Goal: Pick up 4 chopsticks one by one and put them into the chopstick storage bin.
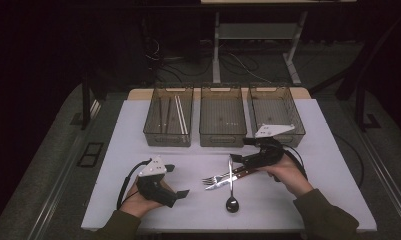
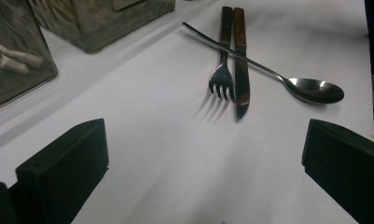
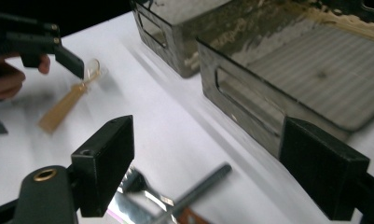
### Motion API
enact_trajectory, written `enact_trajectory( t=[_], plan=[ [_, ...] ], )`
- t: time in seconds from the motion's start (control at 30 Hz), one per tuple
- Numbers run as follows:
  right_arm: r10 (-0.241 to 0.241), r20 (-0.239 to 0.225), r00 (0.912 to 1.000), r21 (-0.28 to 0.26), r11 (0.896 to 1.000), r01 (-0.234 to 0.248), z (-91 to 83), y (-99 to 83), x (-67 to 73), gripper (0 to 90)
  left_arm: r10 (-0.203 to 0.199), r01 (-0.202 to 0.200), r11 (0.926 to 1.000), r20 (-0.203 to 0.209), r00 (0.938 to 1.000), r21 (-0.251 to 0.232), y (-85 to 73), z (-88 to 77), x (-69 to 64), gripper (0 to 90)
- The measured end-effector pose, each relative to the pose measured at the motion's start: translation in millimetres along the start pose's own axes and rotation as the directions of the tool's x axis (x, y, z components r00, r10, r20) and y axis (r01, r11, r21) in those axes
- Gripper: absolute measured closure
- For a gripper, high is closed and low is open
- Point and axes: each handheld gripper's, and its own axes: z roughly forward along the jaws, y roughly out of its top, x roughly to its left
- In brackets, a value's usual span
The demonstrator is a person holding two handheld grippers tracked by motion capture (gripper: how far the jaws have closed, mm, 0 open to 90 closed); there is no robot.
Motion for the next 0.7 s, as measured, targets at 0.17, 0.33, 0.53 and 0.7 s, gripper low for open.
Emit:
enact_trajectory(
  t=[0.17, 0.33, 0.53, 0.7],
  plan=[
    [0.005, 0.009, 0.9999, -0.015, 1.000, -0.005, -17.1, -14.8, -0.9, 17.3, 0.003, -0.003, 1.0000, -0.004, 1.0000, 0.000, 0.3, -1.0, -0.6, 0.0],
    [0.000, 0.011, 0.9999, -0.004, 1.000, 0.001, -29.6, -31.4, 0.0, 17.3, 0.007, -0.007, 1.0000, -0.002, 1.0000, 0.001, 0.6, -1.2, -1.2, 0.0],
    [-0.006, 0.022, 0.9997, 0.010, 1.000, 0.006, -44.0, -48.5, 0.2, 17.3, 0.012, -0.012, 0.9999, -0.003, 0.9999, 0.006, 1.0, -0.9, -1.8, 0.0],
    [-0.006, 0.026, 0.9997, 0.011, 1.000, 0.005, -52.3, -61.0, -0.6, 17.3, 0.014, -0.014, 0.9999, -0.001, 0.9999, 0.006, 1.2, -1.0, -2.5, 0.9]
  ],
)
